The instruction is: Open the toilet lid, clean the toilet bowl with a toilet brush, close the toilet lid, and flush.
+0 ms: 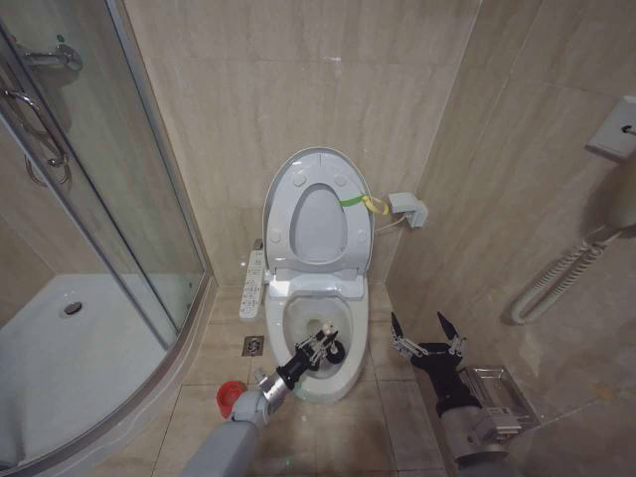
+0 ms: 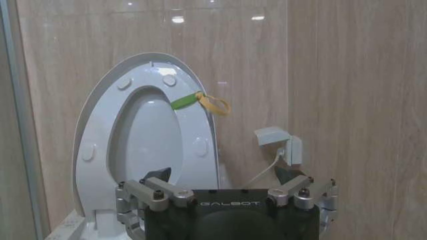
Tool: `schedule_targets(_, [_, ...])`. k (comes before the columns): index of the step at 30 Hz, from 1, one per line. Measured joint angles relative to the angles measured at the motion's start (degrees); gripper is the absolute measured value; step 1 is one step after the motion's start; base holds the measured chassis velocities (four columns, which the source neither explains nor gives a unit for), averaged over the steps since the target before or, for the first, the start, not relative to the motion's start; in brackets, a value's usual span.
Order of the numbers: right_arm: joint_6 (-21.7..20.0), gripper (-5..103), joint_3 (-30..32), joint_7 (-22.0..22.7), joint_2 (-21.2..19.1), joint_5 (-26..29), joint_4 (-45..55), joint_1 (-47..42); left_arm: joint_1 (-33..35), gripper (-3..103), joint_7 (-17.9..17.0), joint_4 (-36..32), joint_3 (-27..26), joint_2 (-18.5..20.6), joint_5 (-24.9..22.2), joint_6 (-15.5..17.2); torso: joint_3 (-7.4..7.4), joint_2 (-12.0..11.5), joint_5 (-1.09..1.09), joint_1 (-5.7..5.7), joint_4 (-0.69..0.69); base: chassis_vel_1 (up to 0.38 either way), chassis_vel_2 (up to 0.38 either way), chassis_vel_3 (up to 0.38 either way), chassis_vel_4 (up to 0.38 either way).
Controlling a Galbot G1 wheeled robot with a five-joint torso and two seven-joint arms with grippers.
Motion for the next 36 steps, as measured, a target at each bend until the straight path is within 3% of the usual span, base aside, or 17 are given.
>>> schedule_targets(3, [0.0,100,0.0,0.0,0.0,0.0,0.0,0.0,-1.0,20,-0.3,1.8,0.3,-0.8,-0.1,0.0,0.00,0.0,0.00,0.00,0.03,0.000,0.000,0.000,0.000])
schedule_targets(10, [0.0,100,0.0,0.0,0.0,0.0,0.0,0.0,-5.4,20,2.0,15.1,-2.6,-4.0,-0.6,-2.4,0.00,0.0,0.01,0.00,0.01,0.000,0.000,0.000,0.000])
schedule_targets(20, [0.0,100,0.0,0.0,0.0,0.0,0.0,0.0,-4.7,20,1.0,8.1,-3.6,0.6,-1.2,-1.8,0.00,0.0,0.00,0.00,0.01,0.000,0.000,0.000,0.000])
schedule_targets(26, [0.0,100,0.0,0.0,0.0,0.0,0.0,0.0,-4.2,16,-1.0,2.6,-3.3,3.2,-1.2,0.7,0.00,0.0,0.01,0.00,0.02,0.000,0.000,0.000,0.000])
schedule_targets(36, [0.0,100,0.0,0.0,0.0,0.0,0.0,0.0,-5.4,16,-3.2,8.6,-3.0,0.4,-0.1,0.6,0.00,0.0,0.01,0.00,0.01,0.000,0.000,0.000,0.000])
